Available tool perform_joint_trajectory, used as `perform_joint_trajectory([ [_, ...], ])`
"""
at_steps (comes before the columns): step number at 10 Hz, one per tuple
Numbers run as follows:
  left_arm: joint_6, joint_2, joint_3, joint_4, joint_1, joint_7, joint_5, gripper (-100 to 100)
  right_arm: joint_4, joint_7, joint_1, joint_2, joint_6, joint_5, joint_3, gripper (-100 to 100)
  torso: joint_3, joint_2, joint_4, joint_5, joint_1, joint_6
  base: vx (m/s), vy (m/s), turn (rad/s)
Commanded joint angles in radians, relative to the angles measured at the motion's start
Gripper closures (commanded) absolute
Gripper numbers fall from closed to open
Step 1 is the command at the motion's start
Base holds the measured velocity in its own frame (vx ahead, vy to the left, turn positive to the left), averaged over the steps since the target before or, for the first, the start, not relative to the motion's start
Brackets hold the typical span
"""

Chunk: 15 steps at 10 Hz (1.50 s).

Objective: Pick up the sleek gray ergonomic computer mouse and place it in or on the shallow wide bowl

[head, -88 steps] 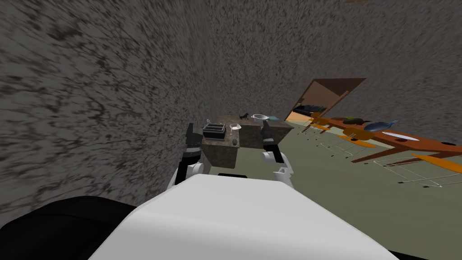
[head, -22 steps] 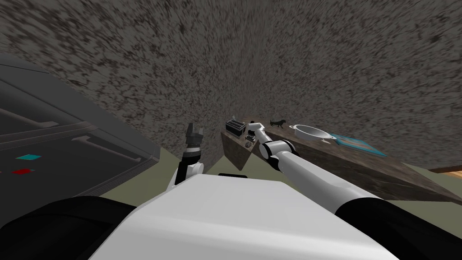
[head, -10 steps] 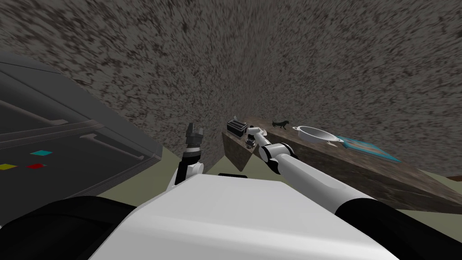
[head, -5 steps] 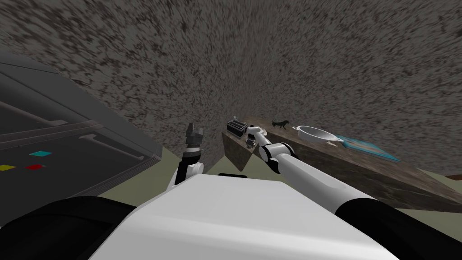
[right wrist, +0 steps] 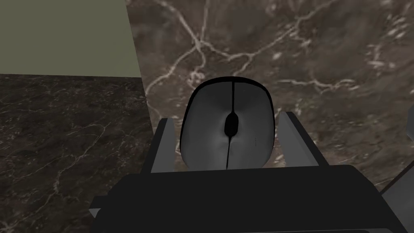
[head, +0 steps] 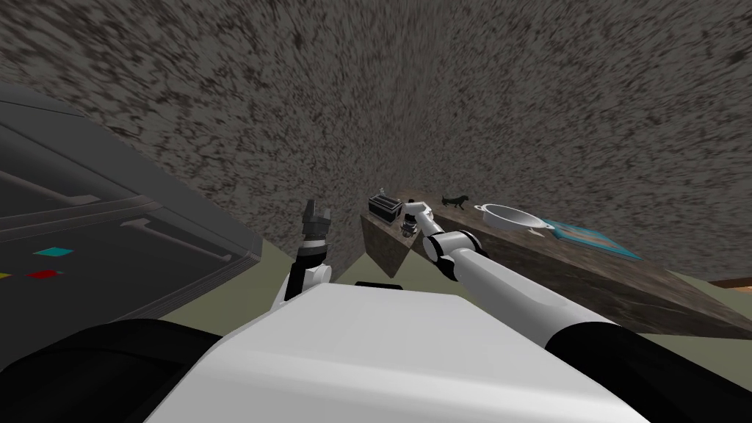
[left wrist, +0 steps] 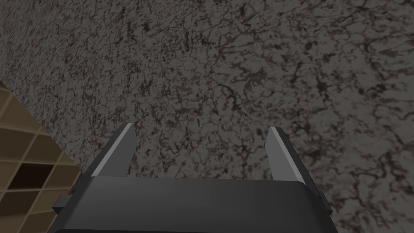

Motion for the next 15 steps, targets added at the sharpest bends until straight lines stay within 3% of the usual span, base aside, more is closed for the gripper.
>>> perform_joint_trajectory([
  [1, 0.000, 0.000, 0.000, 0.000, 0.000, 0.000, 0.000, 0, 0.050, 0.006, -0.041, -0.008, -0.026, -0.003, -0.005, 100, 0.000, 0.000, 0.000, 0.000, 0.000, 0.000, -0.009, -0.017, 0.005],
  [4, 0.000, 0.000, 0.000, 0.000, 0.000, 0.000, 0.000, 0, 0.045, 0.009, -0.071, -0.028, -0.042, 0.004, -0.006, 100, 0.000, -0.001, 0.000, 0.000, 0.001, 0.000, -0.007, -0.010, 0.000],
  [5, 0.000, 0.000, 0.000, 0.000, 0.000, 0.000, 0.000, 0, 0.036, 0.015, -0.105, -0.061, -0.082, 0.017, -0.008, 100, 0.000, 0.000, 0.000, 0.000, 0.000, 0.000, -0.010, -0.018, 0.018],
  [7, 0.000, 0.000, 0.000, 0.000, 0.000, 0.000, 0.000, 0, 0.036, 0.015, -0.105, -0.061, -0.082, 0.017, -0.008, 100, 0.000, 0.000, 0.001, -0.001, -0.001, 0.000, 0.001, -0.016, 0.007],
  [8, 0.000, 0.000, 0.000, 0.000, 0.000, 0.000, 0.000, 0, 0.036, 0.020, -0.120, -0.085, -0.120, 0.029, -0.010, 100, 0.000, 0.000, 0.000, -0.001, -0.001, 0.000, -0.004, -0.011, 0.034],
  [12, 0.000, 0.000, 0.000, 0.000, 0.000, 0.000, 0.000, 0, 0.041, 0.025, -0.130, -0.109, -0.168, 0.042, -0.010, 100, 0.000, 0.000, 0.000, 0.000, 0.000, 0.000, 0.000, -0.009, 0.021],
  [15, 0.000, 0.000, 0.000, 0.000, 0.000, 0.000, 0.000, 0, 0.055, 0.032, -0.133, -0.147, -0.256, 0.064, -0.010, 100, 0.000, -0.001, 0.000, 0.000, 0.001, 0.000, 0.002, -0.007, 0.042],
])
